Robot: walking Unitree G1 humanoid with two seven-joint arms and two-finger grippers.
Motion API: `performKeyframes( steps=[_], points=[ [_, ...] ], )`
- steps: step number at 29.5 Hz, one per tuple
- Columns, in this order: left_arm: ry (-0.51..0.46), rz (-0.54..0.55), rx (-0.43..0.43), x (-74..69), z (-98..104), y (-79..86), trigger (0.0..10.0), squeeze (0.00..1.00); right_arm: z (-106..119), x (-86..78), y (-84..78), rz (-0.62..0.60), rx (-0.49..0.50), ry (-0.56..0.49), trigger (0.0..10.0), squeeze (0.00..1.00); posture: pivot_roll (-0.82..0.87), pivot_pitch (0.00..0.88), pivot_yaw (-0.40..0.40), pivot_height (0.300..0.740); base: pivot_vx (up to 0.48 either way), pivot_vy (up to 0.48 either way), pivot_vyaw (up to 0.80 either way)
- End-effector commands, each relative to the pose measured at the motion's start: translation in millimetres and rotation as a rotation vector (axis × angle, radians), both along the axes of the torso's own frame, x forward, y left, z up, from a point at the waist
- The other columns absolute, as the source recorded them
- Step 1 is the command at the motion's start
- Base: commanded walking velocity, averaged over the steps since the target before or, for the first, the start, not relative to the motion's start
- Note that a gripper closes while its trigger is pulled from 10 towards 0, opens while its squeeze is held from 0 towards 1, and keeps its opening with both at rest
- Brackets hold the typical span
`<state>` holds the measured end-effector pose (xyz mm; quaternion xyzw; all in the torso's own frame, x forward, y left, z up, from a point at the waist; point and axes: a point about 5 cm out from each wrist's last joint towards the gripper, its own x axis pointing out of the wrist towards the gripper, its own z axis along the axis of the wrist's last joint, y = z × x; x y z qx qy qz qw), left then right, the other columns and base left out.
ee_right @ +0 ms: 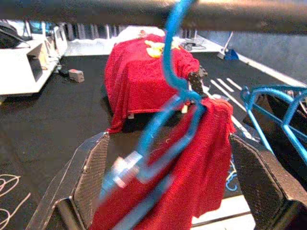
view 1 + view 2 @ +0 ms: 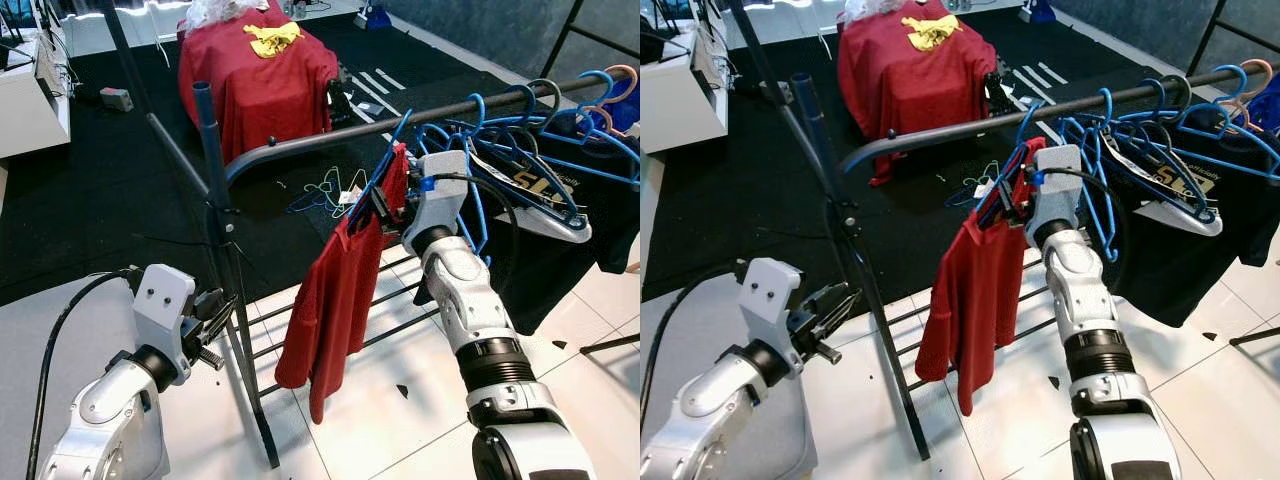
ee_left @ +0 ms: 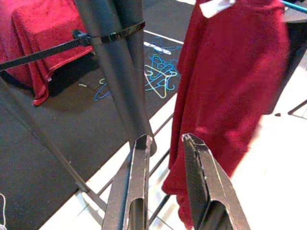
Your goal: Hang hanger
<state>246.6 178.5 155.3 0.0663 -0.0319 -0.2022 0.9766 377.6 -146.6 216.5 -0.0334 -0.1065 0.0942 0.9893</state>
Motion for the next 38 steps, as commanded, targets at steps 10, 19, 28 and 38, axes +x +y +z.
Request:
performKeyframes(
  steps=[10, 19, 28, 38],
  points=[
    [0.017, -0.020, -0.013, -3.4, -1.4, -2.1, 10.0, 0.00, 13.9, -3.4, 8.0, 0.027, 0.011, -0.020, 10.0, 0.00, 0.04, 0.160, 0.007, 0.740, 0.000, 0.000, 0.00],
    [0.025, -0.039, -0.010, -0.4, -2.3, -3.2, 10.0, 0.00, 3.1, 10.1, -3.1, 0.000, -0.004, 0.146, 10.0, 0.00, 0.04, 0.159, 0.014, 0.740, 0.000, 0.000, 0.00],
    [0.024, -0.041, 0.007, 1.9, -1.0, 2.0, 10.0, 0.00, 15.6, 31.4, -16.7, -0.006, -0.021, 0.222, 10.0, 0.00, 0.05, 0.157, 0.011, 0.740, 0.000, 0.000, 0.00],
    [0.021, -0.035, 0.016, 2.4, -0.1, 4.7, 10.0, 0.00, 19.2, 34.9, -17.4, 0.008, -0.031, 0.235, 10.0, 0.00, 0.06, 0.154, 0.011, 0.740, 0.000, 0.000, 0.00]
  ],
)
